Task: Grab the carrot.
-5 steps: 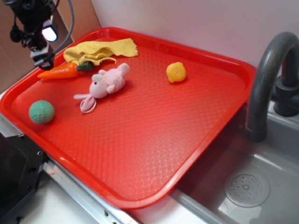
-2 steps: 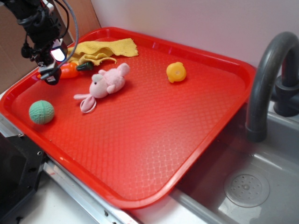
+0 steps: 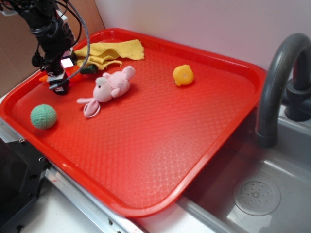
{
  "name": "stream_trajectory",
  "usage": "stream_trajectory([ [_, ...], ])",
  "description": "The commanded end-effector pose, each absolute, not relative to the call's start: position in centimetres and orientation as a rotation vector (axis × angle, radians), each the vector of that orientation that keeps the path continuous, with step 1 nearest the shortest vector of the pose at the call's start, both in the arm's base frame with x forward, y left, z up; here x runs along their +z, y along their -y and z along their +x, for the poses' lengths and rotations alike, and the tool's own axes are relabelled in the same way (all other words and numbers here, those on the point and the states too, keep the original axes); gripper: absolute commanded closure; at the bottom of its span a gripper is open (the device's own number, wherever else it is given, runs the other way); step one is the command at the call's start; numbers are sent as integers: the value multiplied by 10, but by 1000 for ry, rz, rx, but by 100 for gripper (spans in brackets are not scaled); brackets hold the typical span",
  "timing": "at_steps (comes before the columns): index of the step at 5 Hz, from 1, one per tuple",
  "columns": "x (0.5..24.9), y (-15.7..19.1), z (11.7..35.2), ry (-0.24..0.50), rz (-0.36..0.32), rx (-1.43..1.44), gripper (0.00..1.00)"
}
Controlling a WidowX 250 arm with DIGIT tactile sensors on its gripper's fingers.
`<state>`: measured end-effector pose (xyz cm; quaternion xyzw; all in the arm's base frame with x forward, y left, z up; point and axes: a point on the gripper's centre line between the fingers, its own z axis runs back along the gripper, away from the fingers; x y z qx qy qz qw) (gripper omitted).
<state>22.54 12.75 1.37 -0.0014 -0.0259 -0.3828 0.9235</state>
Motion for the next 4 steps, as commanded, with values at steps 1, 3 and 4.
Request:
stream_trajectory([
  [1, 15, -114, 229, 119, -17, -913, 100],
  [3, 36, -127, 229, 73, -74, -706, 100],
  [4, 69, -126, 227, -6, 33, -460, 100],
])
